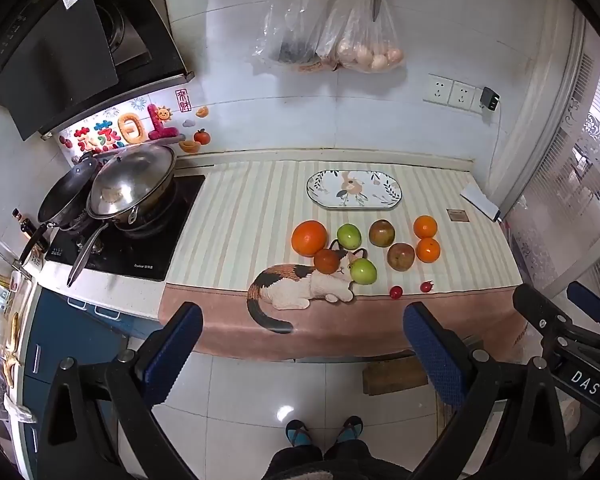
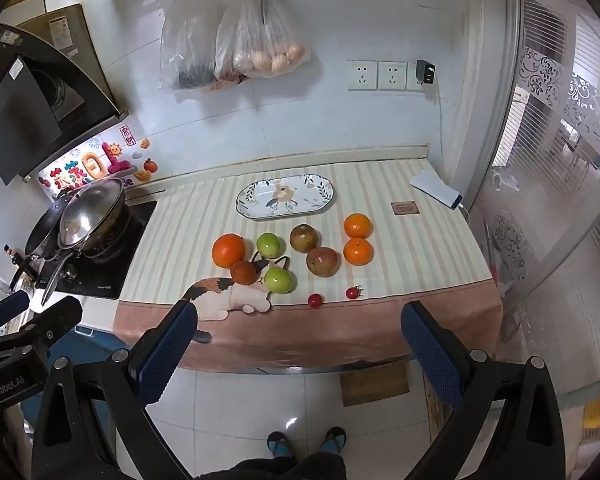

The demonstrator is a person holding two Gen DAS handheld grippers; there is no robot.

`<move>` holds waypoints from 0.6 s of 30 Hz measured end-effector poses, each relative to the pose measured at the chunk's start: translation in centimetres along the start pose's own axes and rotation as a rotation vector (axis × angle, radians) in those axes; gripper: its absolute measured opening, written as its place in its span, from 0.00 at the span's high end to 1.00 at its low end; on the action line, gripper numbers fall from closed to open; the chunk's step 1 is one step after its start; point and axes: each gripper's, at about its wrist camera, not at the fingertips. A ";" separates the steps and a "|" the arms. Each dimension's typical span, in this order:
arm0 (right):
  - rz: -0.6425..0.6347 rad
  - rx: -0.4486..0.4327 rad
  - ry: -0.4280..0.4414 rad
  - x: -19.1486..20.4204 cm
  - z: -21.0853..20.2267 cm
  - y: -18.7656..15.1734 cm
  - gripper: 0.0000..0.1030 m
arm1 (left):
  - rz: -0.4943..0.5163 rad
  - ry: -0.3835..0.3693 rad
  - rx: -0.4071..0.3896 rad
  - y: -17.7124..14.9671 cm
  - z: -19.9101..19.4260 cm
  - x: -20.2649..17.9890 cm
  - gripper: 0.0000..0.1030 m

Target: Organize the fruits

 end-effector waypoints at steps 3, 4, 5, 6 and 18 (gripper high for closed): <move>-0.001 0.006 0.002 0.1 0.2 0.1 0.00 | 0.005 0.005 -0.008 0.0 0.0 -0.1 0.00; 0.008 -0.008 0.008 -0.1 0.0 0.0 0.00 | 0.005 0.006 -0.007 0.0 0.0 -0.1 0.00; 0.008 -0.006 0.008 -0.1 0.0 0.0 0.00 | 0.002 0.000 -0.008 0.0 -0.1 0.0 0.00; 0.011 -0.005 0.009 -0.2 0.0 0.0 0.00 | 0.002 0.000 -0.006 0.0 -0.1 0.0 0.00; 0.004 -0.011 0.004 -0.3 0.2 0.3 0.00 | 0.000 -0.002 -0.005 0.0 0.0 0.0 0.00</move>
Point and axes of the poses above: each gripper's, at about its wrist camera, not at the fingertips, and z roughly the way its jaws point, x to its left, y to its top, and after that the axes turned 2 degrees about z, right-handed
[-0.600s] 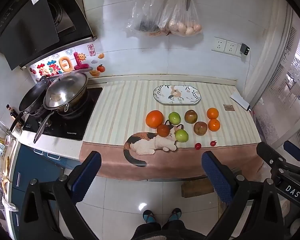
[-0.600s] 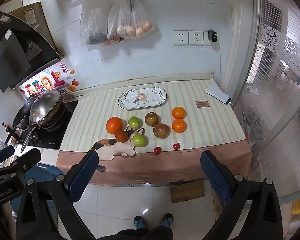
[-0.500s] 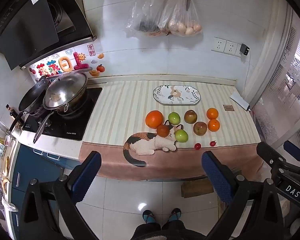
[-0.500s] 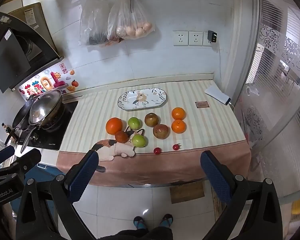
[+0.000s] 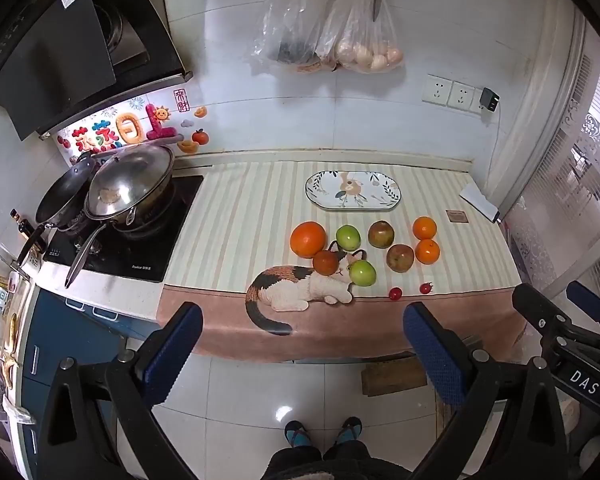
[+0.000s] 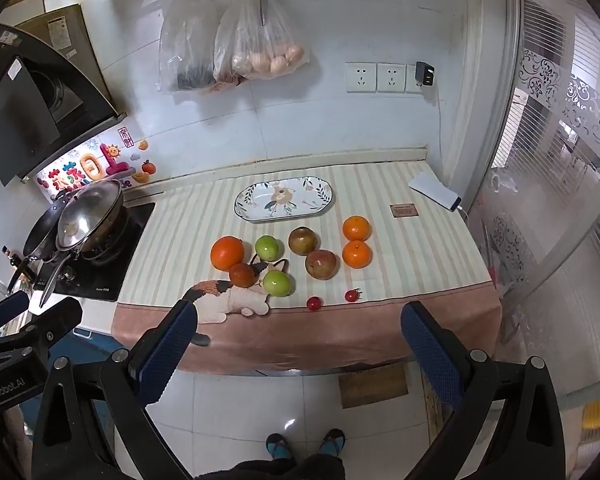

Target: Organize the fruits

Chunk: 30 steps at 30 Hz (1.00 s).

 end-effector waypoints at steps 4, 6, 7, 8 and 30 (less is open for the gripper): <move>-0.003 0.003 0.001 0.2 0.3 -0.1 0.00 | 0.000 -0.001 0.001 0.0 0.0 0.0 0.00; -0.002 0.003 0.003 0.2 0.3 -0.1 0.00 | -0.001 0.000 -0.001 0.0 0.0 0.0 0.00; -0.002 0.002 0.004 0.1 0.2 -0.1 0.00 | -0.001 0.000 -0.001 0.0 0.0 0.0 0.00; -0.002 0.000 0.004 0.1 0.2 0.0 0.00 | -0.002 0.000 -0.001 0.1 0.0 0.0 0.00; -0.013 -0.030 0.011 0.0 -1.6 0.2 0.00 | 0.003 0.001 -0.016 0.2 -1.1 -0.4 0.00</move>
Point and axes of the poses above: each gripper's, at about its wrist camera, not at the fingertips, and z roughly the way its jaws point, x to its left, y to its top, and after that the axes turned 2 degrees about z, right-handed
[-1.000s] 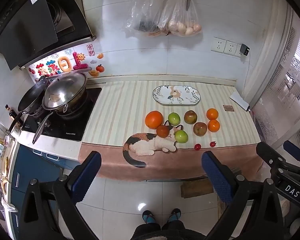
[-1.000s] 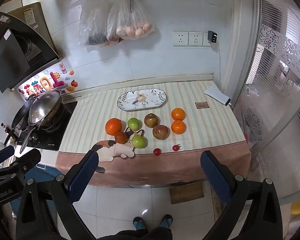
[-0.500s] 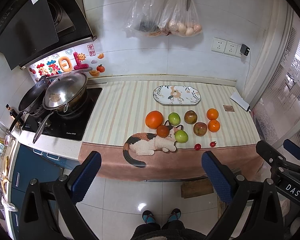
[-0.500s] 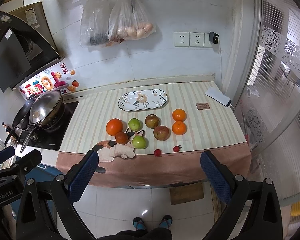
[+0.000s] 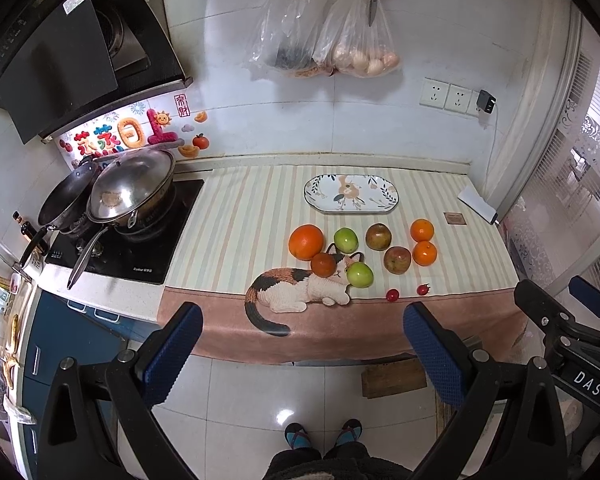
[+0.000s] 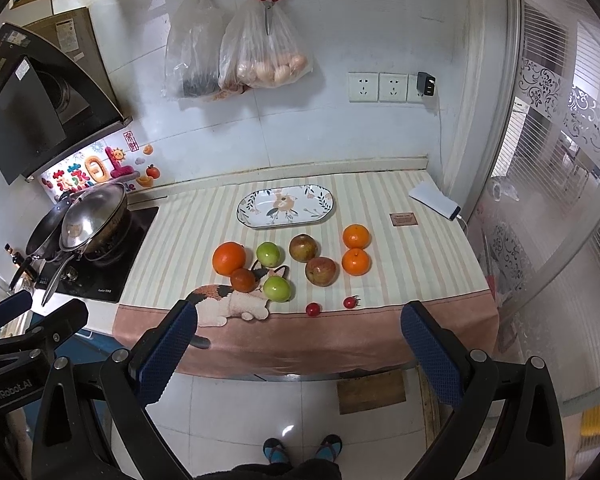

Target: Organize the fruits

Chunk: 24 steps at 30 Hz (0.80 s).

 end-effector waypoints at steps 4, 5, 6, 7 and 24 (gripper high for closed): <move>0.001 -0.004 0.001 -0.3 -0.2 0.0 0.00 | 0.001 -0.001 0.001 0.0 -0.1 -0.1 0.00; 0.002 -0.004 0.001 -0.4 -0.4 0.0 0.00 | 0.001 0.000 0.000 0.0 -0.1 -0.1 0.00; 0.004 -0.004 0.002 -0.4 -0.4 0.0 0.00 | 0.002 0.001 -0.002 0.0 -0.1 -0.2 0.00; 0.004 -0.004 0.002 -0.4 -0.4 0.1 0.00 | 0.003 0.001 -0.002 0.0 -0.2 -0.2 0.00; 0.008 -0.004 0.009 -0.7 -0.9 0.0 0.00 | 0.007 0.004 -0.008 -0.1 -0.6 -0.3 0.00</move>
Point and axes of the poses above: each gripper's, at about its wrist camera, not at the fingertips, and z roughly the way its jaws point, x to its left, y to its top, and after that the axes turned 2 degrees about z, right-handed
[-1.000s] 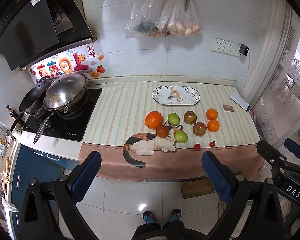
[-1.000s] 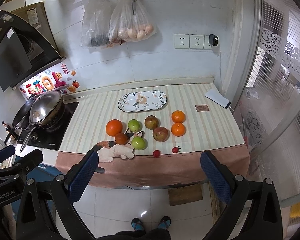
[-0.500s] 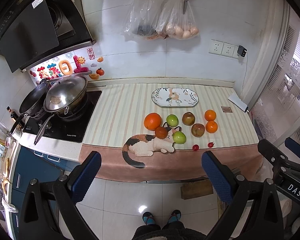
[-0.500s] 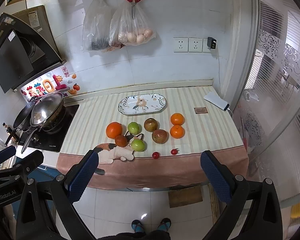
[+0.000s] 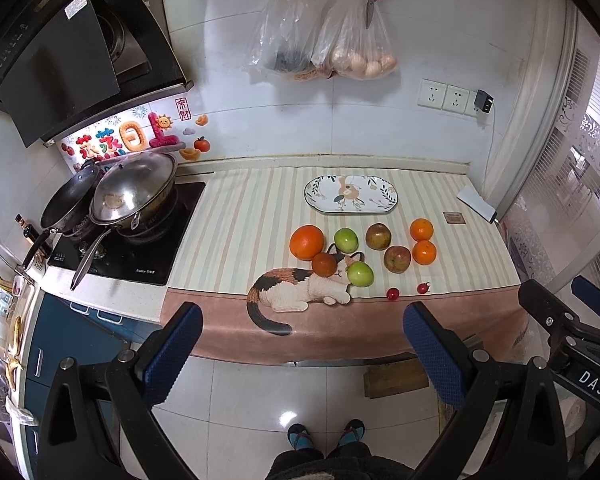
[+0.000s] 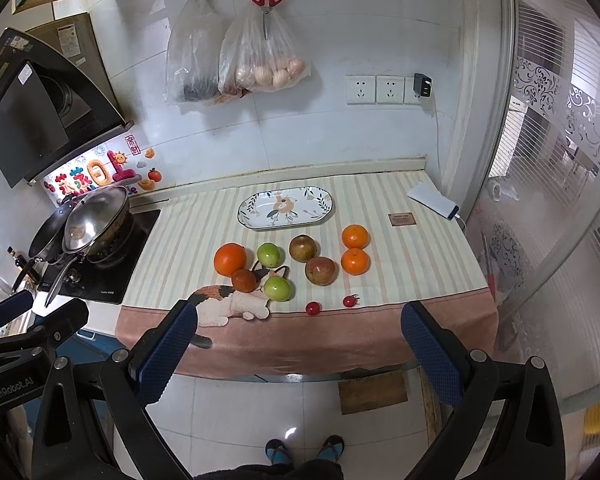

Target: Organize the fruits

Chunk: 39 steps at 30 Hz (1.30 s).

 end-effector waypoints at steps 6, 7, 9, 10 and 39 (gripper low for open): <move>-0.002 0.002 -0.002 0.1 0.1 0.0 0.00 | 0.000 -0.003 0.000 -0.2 -0.2 0.0 0.00; -0.002 0.002 0.000 0.1 0.1 -0.1 0.00 | 0.001 -0.004 0.001 -0.2 -0.2 0.0 0.00; -0.004 0.003 -0.001 0.1 -0.1 -0.1 0.00 | -0.002 -0.006 0.001 -0.3 -0.2 0.0 0.00; -0.004 0.003 -0.001 0.1 -0.2 -0.3 0.00 | -0.002 -0.007 0.001 -0.3 -0.3 0.0 0.00; 0.090 0.123 -0.004 -5.3 12.2 -0.3 0.00 | -0.008 0.121 0.102 -0.2 10.7 -2.3 0.00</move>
Point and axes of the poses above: each gripper's, at about its wrist camera, not at the fingertips, and z roughly the way its jaws point, x to its left, y to its top, and after that the axes turned 2 degrees about z, right-handed
